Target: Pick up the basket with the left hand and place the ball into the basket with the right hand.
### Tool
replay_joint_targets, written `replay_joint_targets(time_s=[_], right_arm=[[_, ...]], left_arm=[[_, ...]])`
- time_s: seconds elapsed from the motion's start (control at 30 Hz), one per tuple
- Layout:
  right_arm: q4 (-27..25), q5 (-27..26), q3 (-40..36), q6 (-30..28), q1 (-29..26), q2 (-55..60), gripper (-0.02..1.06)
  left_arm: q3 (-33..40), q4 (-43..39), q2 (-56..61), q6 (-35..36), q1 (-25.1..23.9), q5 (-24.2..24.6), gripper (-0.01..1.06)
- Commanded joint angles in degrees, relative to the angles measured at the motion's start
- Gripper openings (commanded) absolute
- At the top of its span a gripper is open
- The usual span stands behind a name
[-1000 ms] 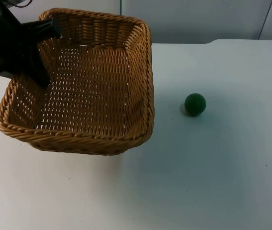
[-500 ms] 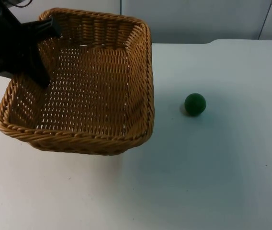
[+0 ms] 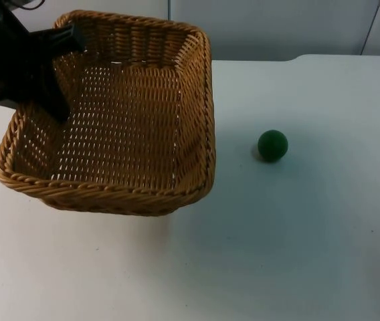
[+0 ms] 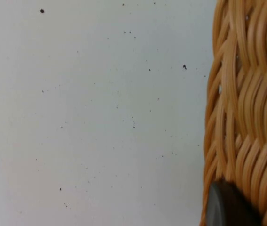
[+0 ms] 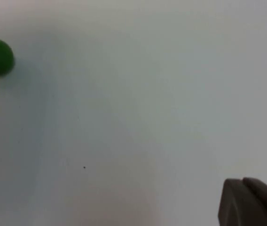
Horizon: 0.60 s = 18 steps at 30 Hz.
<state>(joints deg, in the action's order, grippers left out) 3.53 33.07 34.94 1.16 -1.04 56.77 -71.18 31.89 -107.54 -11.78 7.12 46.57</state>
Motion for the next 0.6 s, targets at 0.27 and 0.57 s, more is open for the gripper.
replay_joint_targets(time_s=[0.27, 0.57], right_arm=[[5.39, -9.54, 9.79, 0.44, 15.68, 24.08, 0.0], [1.29, -12.2, 19.25, 0.42, 20.57, 42.11, 0.78]], left_arm=[[-0.1, 1.6, 0.79, 0.18, -0.09, -0.43, 0.0], [-0.1, 1.6, 0.79, 0.18, -0.09, -0.55, 0.0]])
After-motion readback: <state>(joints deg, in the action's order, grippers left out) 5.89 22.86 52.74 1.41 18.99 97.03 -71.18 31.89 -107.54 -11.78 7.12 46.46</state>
